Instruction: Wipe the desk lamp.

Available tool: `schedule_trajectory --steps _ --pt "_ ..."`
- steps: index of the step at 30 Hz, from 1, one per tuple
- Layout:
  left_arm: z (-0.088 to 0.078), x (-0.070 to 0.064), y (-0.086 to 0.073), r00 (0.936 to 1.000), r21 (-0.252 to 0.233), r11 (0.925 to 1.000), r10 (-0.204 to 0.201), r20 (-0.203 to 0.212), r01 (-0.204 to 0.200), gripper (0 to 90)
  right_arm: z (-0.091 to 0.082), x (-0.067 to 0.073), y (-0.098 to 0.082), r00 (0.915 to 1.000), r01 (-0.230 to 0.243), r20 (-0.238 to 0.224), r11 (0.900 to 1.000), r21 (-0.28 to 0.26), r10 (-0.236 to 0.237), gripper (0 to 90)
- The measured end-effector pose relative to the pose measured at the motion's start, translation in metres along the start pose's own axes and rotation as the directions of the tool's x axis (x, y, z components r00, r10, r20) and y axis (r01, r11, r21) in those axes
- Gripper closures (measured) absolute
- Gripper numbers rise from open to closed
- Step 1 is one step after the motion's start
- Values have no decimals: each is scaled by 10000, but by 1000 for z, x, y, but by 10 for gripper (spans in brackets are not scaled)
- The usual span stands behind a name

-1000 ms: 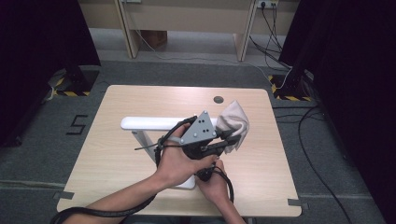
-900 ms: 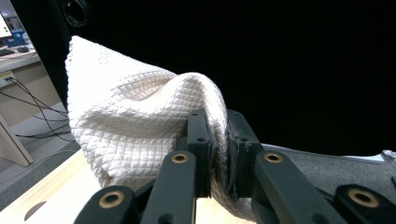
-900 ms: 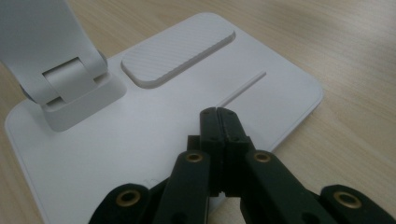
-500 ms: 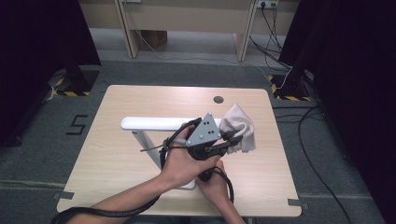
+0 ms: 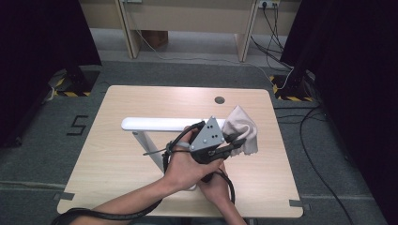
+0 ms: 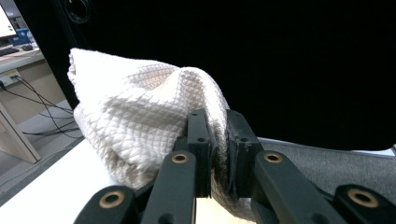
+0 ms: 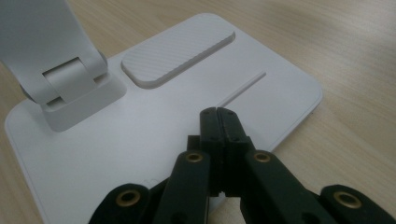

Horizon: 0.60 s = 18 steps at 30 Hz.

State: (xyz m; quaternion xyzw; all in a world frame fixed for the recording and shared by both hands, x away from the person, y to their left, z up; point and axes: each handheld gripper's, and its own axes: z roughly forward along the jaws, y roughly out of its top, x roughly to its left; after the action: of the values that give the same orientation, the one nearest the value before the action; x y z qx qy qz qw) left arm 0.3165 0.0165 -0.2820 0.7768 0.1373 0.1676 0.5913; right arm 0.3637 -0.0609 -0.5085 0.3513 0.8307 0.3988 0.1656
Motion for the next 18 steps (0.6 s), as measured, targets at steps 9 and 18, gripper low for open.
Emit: schedule_trajectory --steps 9,18 --pt "7 -1 -5 10000 183 9998 -47 42 46 822 0 0 0 10000 2 -7 10000 -41 -2 900" --pt "8 0 -10 10000 347 9994 -18 -80 21 822 0 0 -1 10000 35 -11 10000 -58 -35 900"
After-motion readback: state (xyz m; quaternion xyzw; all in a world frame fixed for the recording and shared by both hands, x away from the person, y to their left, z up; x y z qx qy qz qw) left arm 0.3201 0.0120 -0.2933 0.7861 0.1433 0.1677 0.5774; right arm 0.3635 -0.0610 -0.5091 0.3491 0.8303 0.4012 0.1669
